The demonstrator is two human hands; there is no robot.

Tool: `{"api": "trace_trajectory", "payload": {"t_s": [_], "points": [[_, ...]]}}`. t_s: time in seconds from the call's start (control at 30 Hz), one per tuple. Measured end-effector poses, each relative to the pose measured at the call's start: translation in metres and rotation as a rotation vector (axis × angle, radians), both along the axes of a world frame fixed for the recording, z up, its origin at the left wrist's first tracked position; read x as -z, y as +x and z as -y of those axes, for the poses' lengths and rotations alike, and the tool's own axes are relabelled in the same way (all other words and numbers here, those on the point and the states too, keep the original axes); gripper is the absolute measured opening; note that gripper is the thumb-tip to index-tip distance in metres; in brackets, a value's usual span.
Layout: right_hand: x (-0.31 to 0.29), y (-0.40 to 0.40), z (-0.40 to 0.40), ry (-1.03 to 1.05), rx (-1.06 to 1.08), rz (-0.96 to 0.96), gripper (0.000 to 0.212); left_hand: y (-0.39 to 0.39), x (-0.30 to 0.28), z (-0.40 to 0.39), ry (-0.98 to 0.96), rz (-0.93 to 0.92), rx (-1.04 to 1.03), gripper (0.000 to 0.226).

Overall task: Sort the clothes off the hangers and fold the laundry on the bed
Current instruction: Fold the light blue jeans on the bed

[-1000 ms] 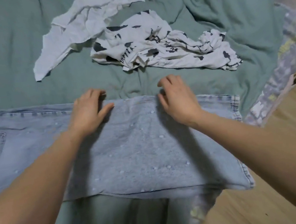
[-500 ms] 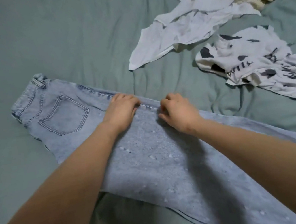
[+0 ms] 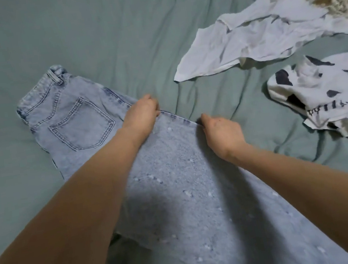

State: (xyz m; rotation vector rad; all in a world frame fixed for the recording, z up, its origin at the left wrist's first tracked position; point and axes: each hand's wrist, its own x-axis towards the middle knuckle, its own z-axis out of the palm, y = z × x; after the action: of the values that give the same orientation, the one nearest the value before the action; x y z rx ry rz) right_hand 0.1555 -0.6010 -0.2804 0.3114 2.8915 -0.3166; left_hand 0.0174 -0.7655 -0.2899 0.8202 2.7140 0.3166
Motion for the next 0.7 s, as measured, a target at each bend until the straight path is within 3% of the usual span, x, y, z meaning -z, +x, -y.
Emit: {"api": "trace_trajectory", "payload": {"t_s": [0.07,0.13,0.2,0.3,0.47,0.7], "points": [[-0.001,-0.013,0.008,0.003,0.001,0.071,0.028,-0.008,0.005,0.008,0.061,0.013,0.000,0.019],[-0.002,-0.031,0.024,-0.054,-0.029,-0.019,0.026,-0.021,0.010,0.028,0.150,-0.160,-0.040,0.023],[-0.003,-0.058,0.050,-0.196,-0.064,-0.156,0.016,-0.041,0.007,0.058,0.187,-0.331,-0.192,0.028],[0.001,-0.113,0.096,-0.333,-0.072,-0.212,0.022,-0.075,0.003,0.112,0.109,-0.406,-0.436,0.039],[0.019,-0.185,0.147,-0.319,-0.030,-0.176,0.031,-0.104,0.013,0.176,0.037,-0.222,-0.794,0.058],[0.040,-0.218,0.181,-0.311,0.135,-0.212,0.045,-0.113,0.016,0.198,0.370,0.020,-1.321,0.091]]}}
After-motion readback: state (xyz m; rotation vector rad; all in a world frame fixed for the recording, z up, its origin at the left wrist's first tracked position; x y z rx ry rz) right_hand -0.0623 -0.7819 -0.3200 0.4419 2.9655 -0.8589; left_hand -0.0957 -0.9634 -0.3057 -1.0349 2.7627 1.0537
